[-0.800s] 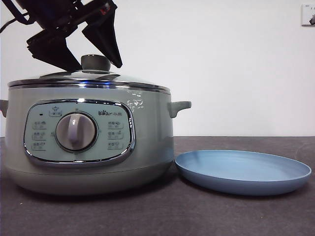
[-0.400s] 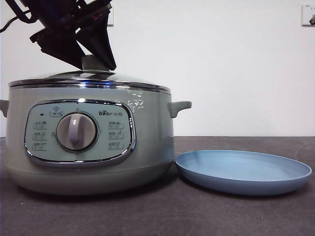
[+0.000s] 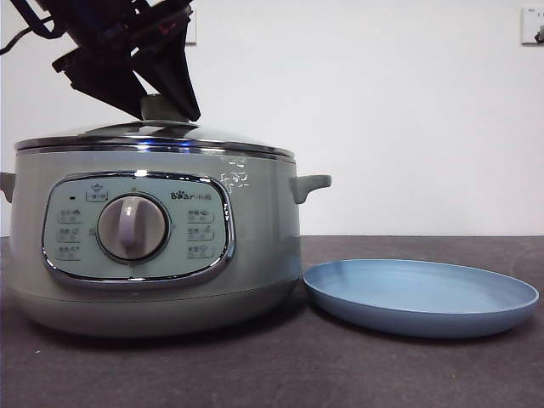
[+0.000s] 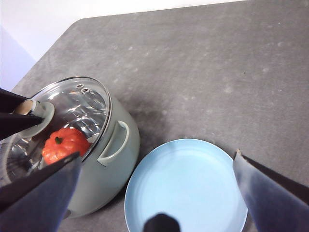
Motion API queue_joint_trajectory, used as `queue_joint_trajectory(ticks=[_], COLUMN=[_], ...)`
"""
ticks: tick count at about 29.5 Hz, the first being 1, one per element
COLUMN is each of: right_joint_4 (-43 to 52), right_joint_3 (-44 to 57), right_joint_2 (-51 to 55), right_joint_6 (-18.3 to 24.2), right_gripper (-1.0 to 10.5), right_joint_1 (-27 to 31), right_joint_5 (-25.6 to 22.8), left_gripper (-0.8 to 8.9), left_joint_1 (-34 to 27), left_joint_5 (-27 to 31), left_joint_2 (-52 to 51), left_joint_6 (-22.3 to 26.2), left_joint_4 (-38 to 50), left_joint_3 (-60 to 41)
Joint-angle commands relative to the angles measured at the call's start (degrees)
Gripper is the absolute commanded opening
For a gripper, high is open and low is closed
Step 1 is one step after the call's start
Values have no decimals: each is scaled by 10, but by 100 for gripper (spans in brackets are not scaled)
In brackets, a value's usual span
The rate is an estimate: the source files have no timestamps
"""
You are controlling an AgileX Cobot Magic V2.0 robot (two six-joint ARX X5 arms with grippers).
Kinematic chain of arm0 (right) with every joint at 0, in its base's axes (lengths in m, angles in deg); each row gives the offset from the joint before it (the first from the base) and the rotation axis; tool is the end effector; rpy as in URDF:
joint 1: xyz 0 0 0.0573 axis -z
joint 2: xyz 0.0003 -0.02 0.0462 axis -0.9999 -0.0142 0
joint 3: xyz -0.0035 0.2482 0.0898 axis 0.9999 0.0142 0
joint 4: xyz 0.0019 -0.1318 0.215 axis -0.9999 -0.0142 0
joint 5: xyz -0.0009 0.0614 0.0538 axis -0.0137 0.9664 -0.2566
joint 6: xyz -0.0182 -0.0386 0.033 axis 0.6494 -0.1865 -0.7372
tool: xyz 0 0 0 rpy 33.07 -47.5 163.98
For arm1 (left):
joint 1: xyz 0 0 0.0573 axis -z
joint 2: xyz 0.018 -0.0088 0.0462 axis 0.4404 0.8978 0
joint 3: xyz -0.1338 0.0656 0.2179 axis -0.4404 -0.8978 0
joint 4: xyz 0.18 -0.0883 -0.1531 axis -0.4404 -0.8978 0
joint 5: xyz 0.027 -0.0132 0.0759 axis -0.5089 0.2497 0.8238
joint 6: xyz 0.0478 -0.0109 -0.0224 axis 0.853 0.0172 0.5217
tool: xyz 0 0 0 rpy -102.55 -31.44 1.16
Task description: Take the pumpkin out from the steamer,put the pumpkin in the blue plate,close the lid
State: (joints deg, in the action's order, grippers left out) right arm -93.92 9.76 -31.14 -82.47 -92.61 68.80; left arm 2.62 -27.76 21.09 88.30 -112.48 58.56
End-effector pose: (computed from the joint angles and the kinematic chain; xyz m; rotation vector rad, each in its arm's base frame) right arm 0.1740 0.0243 0.3384 0.1686 0.5323 0.5301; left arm 0.2488 -0.1392 0.2982 0.1622 0.6967 -0.5647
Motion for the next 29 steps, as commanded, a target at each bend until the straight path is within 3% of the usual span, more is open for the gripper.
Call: queue_joint_trajectory(ticks=[1, 8, 15, 20, 24, 29], right_joint_4=[5, 54, 81, 78, 76, 56], right_joint_3=[-2, -2, -31, -85, -135, -209], right_joint_2=[-1, -12, -80, -163, -232, -318], right_joint_6=[-3, -4, -12, 8, 23, 44], right_gripper=[536, 536, 536, 537, 548, 614], right_joint_1=[-2, -31, -120, -203, -257, -313], right_joint_5=[1, 1, -5, -46, -51, -53], left_gripper=[-9, -9, -9, -9, -9, -9], left_joint_1=[2, 2, 0, 0, 0, 0], left_joint_5=[3, 3, 10, 78, 129, 252], left_joint_2=[-18, -51, -110, -166, -213, -277], left_joint_6=[8, 10, 10, 24, 30, 49], left_joint_4=[12, -16, -35, -71, -104, -141], left_joint_3=[29, 85, 105, 105, 105, 105])
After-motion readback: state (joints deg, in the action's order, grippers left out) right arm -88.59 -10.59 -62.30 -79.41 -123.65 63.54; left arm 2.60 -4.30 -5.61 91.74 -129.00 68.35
